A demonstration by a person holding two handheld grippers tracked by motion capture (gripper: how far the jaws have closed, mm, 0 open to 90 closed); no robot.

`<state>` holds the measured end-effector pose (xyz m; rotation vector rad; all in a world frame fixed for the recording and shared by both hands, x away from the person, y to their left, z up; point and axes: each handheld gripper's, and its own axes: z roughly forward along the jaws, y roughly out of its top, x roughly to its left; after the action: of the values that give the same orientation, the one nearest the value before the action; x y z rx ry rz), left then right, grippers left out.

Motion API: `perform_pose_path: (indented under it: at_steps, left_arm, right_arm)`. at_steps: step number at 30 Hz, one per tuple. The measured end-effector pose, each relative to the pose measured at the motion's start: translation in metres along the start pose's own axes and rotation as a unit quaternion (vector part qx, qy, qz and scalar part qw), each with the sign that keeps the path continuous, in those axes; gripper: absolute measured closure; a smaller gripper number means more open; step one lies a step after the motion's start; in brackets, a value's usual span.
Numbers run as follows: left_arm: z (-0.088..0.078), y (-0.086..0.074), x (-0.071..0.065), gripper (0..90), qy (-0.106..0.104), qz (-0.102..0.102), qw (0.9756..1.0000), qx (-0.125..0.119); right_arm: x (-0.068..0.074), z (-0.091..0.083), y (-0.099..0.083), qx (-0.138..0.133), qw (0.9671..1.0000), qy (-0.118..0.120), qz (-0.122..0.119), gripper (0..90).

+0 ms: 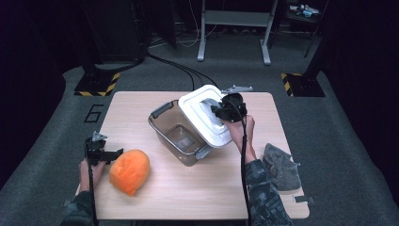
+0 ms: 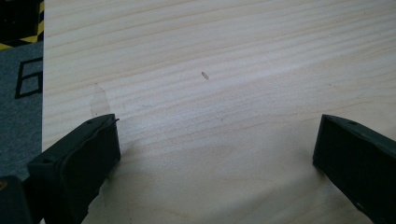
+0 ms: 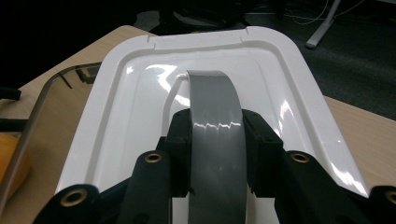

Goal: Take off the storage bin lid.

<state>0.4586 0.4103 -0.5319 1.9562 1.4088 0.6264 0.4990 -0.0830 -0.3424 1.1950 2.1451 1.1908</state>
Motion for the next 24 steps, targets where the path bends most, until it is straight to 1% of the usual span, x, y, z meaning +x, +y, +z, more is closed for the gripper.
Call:
perform_pose_path:
  at_steps: [3,4,5,13,15,20,24]
  left_arm:
    - [0.000,0.000,0.000,0.2,0.001,-0.001,1.0000,-0.002]
    - [0.000,0.000,0.000,0.2,0.000,-0.001,1.0000,-0.002]
    - [0.000,0.000,0.000,0.3,0.000,-0.002,1.0000,-0.001]
    - [0.000,0.000,0.000,0.2,-0.001,-0.002,1.0000,-0.001]
    - [0.000,0.000,0.000,0.2,0.000,-0.002,1.0000,-0.001]
    - [0.000,0.000,0.000,0.2,-0.001,-0.002,1.0000,-0.001]
    - [0.000,0.000,0.000,0.2,-0.001,-0.002,1.0000,-0.001]
  right_arm:
    - [-0.010,-0.003,-0.002,-0.001,0.9999,-0.008,0.006,66.3]
    - [-0.014,-0.005,-0.003,0.000,0.9998,-0.013,0.012,66.3]
    - [-0.016,-0.006,-0.004,0.000,0.9999,-0.016,0.008,66.3]
    - [-0.035,-0.013,-0.009,-0.005,0.9989,-0.039,0.027,66.3]
    - [-0.042,-0.015,-0.011,-0.007,0.9985,-0.045,0.031,66.4]
    - [-0.054,-0.016,-0.017,-0.011,0.9968,-0.059,0.053,66.4]
    - [-0.061,-0.016,-0.020,-0.009,0.9959,-0.065,0.061,66.4]
